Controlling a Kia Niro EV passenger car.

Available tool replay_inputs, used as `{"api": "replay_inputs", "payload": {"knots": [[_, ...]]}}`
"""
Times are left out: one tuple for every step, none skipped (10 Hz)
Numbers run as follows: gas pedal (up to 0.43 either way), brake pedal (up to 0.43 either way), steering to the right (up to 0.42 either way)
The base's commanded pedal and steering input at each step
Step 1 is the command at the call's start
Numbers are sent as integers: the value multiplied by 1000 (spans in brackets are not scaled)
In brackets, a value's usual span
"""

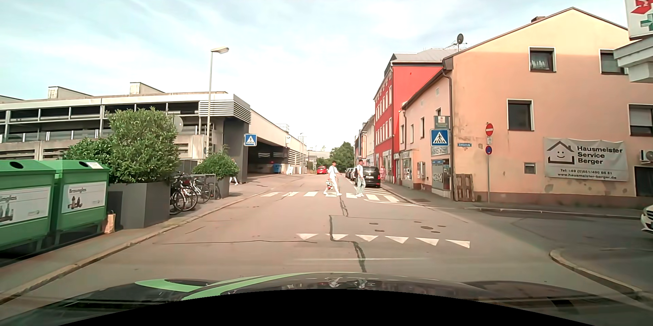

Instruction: Follow the waypoints while adhering to traffic rules and regulations

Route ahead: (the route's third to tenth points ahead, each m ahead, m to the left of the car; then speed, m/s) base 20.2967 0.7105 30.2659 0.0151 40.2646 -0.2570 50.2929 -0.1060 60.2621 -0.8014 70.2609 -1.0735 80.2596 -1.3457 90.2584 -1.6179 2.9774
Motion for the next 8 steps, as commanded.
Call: {"api": "replay_inputs", "payload": {"knots": [[0,140,12],[0,152,12],[0,159,12],[0,165,11],[0,171,11],[0,171,11],[0,171,11],[0,171,11]]}}
